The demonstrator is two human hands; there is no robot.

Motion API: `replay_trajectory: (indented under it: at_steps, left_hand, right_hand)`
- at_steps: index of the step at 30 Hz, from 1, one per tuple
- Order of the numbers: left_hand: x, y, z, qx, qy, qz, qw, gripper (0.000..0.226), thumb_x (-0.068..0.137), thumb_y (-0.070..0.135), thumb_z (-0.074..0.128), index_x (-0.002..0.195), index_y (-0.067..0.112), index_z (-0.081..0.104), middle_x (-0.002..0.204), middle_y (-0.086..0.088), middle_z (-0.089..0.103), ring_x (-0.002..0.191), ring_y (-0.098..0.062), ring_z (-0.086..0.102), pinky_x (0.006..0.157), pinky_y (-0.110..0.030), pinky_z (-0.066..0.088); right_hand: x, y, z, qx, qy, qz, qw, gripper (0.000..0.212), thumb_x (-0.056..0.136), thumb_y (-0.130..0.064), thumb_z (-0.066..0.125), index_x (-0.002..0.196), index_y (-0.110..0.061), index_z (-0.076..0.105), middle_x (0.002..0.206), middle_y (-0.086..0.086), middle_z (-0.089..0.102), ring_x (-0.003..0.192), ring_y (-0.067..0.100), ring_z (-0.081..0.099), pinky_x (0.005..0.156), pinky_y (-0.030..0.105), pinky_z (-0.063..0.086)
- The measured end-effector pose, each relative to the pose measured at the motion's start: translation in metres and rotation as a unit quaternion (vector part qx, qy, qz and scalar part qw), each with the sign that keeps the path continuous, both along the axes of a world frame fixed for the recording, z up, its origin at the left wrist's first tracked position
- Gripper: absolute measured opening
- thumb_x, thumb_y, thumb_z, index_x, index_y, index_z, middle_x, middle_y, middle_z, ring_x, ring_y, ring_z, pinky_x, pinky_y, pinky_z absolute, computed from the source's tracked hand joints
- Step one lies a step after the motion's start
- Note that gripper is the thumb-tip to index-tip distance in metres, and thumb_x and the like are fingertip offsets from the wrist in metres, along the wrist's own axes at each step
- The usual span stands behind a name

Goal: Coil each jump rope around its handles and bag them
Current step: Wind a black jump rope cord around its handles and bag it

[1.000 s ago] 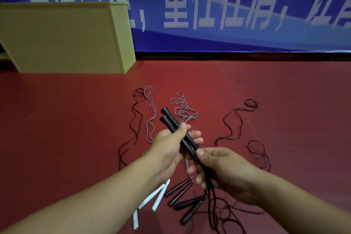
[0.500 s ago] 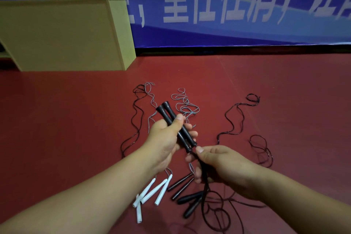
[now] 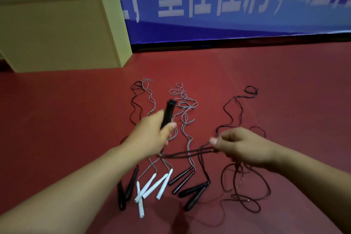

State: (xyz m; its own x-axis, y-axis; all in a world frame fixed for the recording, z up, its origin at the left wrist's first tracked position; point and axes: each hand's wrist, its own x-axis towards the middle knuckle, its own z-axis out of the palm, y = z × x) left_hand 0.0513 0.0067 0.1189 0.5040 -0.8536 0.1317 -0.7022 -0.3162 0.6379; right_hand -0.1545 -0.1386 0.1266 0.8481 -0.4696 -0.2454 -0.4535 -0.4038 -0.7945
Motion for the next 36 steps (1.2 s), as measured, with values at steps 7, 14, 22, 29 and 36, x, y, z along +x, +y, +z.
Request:
replay_trajectory:
  at_steps: [7,14,22,29,36]
  left_hand:
    - [-0.059,-0.005,0.007,0.196,0.166,-0.218,0.942,0.009,0.099,0.021,0.05,0.09,0.017,0.051,0.069,-0.009,0.057,0.056,-0.019,0.065,0.056,-0.032,0.051]
    - [-0.058,-0.006,0.018,0.098,0.337,-0.171,0.921,0.02,0.098,0.029,0.057,0.088,0.012,0.059,0.065,-0.006,0.066,0.047,-0.014,0.052,0.047,-0.021,0.04]
    - [-0.047,-0.006,0.013,0.049,0.325,-0.112,0.938,0.028,0.074,0.049,0.072,0.078,0.022,0.068,0.066,0.004,0.048,0.063,-0.012,0.04,0.058,-0.027,0.029]
    - [-0.042,0.001,0.006,0.069,0.382,-0.145,0.91,0.019,0.093,0.023,0.067,0.099,0.005,0.062,0.077,0.0,0.064,0.073,-0.012,0.061,0.067,-0.02,0.04]
    - [-0.035,0.006,0.008,0.087,0.362,-0.118,0.921,0.009,0.101,0.014,0.051,0.099,0.01,0.058,0.083,-0.008,0.071,0.067,-0.021,0.07,0.058,-0.028,0.056]
  right_hand:
    - [0.002,0.021,0.015,-0.146,-0.099,-0.003,0.984,0.042,0.077,-0.073,0.035,0.092,-0.042,0.06,0.061,-0.018,0.059,0.057,-0.002,0.052,0.057,0.013,0.036]
    - [-0.004,0.014,0.019,-0.073,-0.102,-0.022,0.992,0.039,0.094,-0.049,0.05,0.073,-0.02,0.067,0.059,-0.005,0.047,0.052,0.006,0.038,0.049,0.019,0.031]
    - [-0.008,0.009,0.02,0.066,-0.148,-0.112,0.98,0.039,0.095,-0.039,0.053,0.09,-0.003,0.068,0.062,0.0,0.05,0.053,0.013,0.035,0.047,0.023,0.028]
    - [-0.004,0.014,0.012,0.075,-0.162,-0.114,0.977,0.024,0.095,-0.034,0.057,0.087,-0.016,0.07,0.065,-0.002,0.055,0.054,0.015,0.035,0.047,0.024,0.028]
    - [-0.005,0.005,0.016,0.163,-0.122,-0.111,0.973,0.025,0.096,-0.038,0.052,0.107,-0.02,0.064,0.073,0.003,0.06,0.05,0.011,0.039,0.046,0.022,0.032]
